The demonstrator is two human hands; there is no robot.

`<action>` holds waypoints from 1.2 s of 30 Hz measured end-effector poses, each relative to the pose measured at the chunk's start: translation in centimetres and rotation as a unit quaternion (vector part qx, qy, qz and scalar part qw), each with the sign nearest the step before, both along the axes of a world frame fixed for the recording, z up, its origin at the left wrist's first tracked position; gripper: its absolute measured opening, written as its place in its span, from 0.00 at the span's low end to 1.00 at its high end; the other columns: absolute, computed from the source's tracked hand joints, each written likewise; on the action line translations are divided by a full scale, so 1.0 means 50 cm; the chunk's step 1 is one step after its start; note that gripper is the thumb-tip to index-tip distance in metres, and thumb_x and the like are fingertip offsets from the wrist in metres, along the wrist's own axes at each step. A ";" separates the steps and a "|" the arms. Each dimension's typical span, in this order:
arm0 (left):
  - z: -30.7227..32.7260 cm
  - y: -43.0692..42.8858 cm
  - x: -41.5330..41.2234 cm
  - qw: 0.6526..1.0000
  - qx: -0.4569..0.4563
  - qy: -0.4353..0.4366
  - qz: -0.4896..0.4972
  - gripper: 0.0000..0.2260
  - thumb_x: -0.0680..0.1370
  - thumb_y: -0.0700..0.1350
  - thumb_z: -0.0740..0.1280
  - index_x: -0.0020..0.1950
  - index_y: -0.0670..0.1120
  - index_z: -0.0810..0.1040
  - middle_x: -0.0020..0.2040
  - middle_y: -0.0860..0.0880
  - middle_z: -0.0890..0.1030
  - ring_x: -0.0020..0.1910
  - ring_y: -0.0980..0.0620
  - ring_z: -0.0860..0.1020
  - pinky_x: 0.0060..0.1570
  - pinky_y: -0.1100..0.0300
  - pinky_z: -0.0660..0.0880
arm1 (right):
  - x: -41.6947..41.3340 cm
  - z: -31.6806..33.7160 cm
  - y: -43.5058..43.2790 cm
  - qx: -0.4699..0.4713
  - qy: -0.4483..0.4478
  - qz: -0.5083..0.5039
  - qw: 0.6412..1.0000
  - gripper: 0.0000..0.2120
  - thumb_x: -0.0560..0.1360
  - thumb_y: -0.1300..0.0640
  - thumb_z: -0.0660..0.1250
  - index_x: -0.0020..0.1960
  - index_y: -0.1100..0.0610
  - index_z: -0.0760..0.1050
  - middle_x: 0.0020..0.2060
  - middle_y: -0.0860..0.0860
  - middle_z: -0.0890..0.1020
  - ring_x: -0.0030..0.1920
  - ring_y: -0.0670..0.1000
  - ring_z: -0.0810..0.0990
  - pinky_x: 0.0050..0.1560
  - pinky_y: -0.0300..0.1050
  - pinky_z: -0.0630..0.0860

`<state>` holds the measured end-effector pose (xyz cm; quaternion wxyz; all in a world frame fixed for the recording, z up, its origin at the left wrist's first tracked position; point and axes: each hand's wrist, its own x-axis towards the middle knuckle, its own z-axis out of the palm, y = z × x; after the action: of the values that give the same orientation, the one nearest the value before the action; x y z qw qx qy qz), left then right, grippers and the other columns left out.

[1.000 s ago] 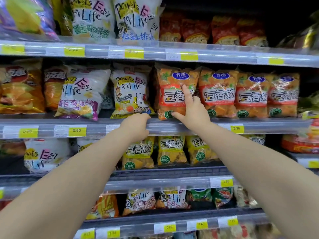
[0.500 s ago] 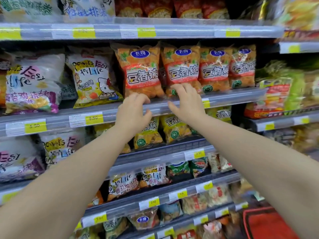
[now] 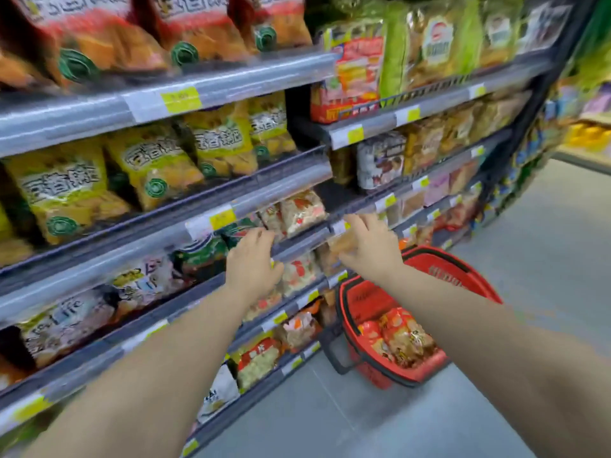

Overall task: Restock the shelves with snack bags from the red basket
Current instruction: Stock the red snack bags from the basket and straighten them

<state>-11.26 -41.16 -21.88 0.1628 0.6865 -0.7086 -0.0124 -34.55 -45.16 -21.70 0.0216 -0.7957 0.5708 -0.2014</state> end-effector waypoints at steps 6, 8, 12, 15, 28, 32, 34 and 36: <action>-0.170 -0.014 -0.228 0.991 0.123 0.039 -0.035 0.22 0.74 0.47 0.66 0.67 0.44 0.70 0.65 0.43 0.70 0.63 0.42 0.70 0.58 0.50 0.70 | -0.272 -0.143 0.028 0.146 0.059 -0.086 0.984 0.35 0.69 0.42 0.69 0.72 0.48 0.60 0.65 0.53 0.67 0.65 0.58 0.68 0.58 0.55 0.71; -0.214 -0.017 -0.291 0.986 0.146 0.056 -0.055 0.23 0.72 0.46 0.67 0.67 0.44 0.71 0.64 0.43 0.71 0.63 0.41 0.70 0.59 0.50 0.70 | -0.340 -0.180 0.035 0.187 0.070 -0.110 0.974 0.36 0.68 0.42 0.69 0.73 0.46 0.59 0.67 0.52 0.66 0.66 0.58 0.67 0.61 0.55 0.70; -0.298 -0.023 -0.379 0.966 0.245 0.058 -0.059 0.27 0.71 0.49 0.66 0.70 0.47 0.67 0.67 0.46 0.67 0.66 0.44 0.69 0.61 0.48 0.69 | -0.434 -0.249 0.034 0.285 0.103 -0.144 0.942 0.38 0.68 0.42 0.69 0.74 0.44 0.56 0.70 0.52 0.63 0.68 0.59 0.65 0.64 0.57 0.67; -0.355 -0.051 -0.421 0.947 0.317 0.009 -0.056 0.30 0.73 0.55 0.66 0.73 0.50 0.62 0.72 0.47 0.62 0.69 0.44 0.66 0.62 0.48 0.68 | -0.477 -0.298 0.013 0.340 0.101 -0.154 0.922 0.40 0.69 0.41 0.68 0.75 0.44 0.53 0.72 0.53 0.60 0.69 0.60 0.63 0.66 0.57 0.65; -0.569 -0.334 -0.537 0.882 0.465 0.047 -0.067 0.31 0.76 0.50 0.65 0.76 0.44 0.56 0.75 0.40 0.56 0.72 0.40 0.61 0.68 0.48 0.64 | -0.586 -0.517 -0.250 0.458 0.114 -0.158 0.868 0.38 0.71 0.47 0.66 0.76 0.42 0.50 0.75 0.50 0.56 0.73 0.59 0.57 0.68 0.57 0.64; -0.657 -0.404 -0.569 0.880 0.470 0.040 -0.050 0.30 0.76 0.49 0.65 0.74 0.44 0.58 0.73 0.42 0.60 0.70 0.41 0.64 0.66 0.47 0.66 | -0.629 -0.625 -0.340 0.451 0.133 -0.128 0.873 0.33 0.73 0.48 0.65 0.75 0.43 0.56 0.74 0.51 0.61 0.71 0.58 0.61 0.65 0.57 0.67; -0.711 -0.429 -0.591 0.879 0.471 0.057 -0.036 0.31 0.76 0.49 0.66 0.76 0.44 0.57 0.73 0.42 0.60 0.71 0.42 0.63 0.67 0.48 0.65 | -0.647 -0.686 -0.379 0.461 0.131 -0.123 0.869 0.32 0.73 0.49 0.65 0.74 0.43 0.58 0.73 0.52 0.63 0.70 0.59 0.63 0.64 0.57 0.68; -0.769 -0.449 -0.617 0.876 0.477 0.075 -0.017 0.33 0.76 0.48 0.66 0.77 0.45 0.56 0.73 0.41 0.61 0.71 0.42 0.63 0.67 0.49 0.65 | -0.665 -0.754 -0.410 0.469 0.127 -0.117 0.866 0.31 0.72 0.50 0.65 0.73 0.44 0.59 0.72 0.52 0.64 0.69 0.59 0.64 0.62 0.56 0.69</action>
<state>-42.09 -63.61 -60.32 -0.1321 0.6662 -0.6138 -0.4025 -67.82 -65.64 -59.39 0.2953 -0.6382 0.6846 0.1917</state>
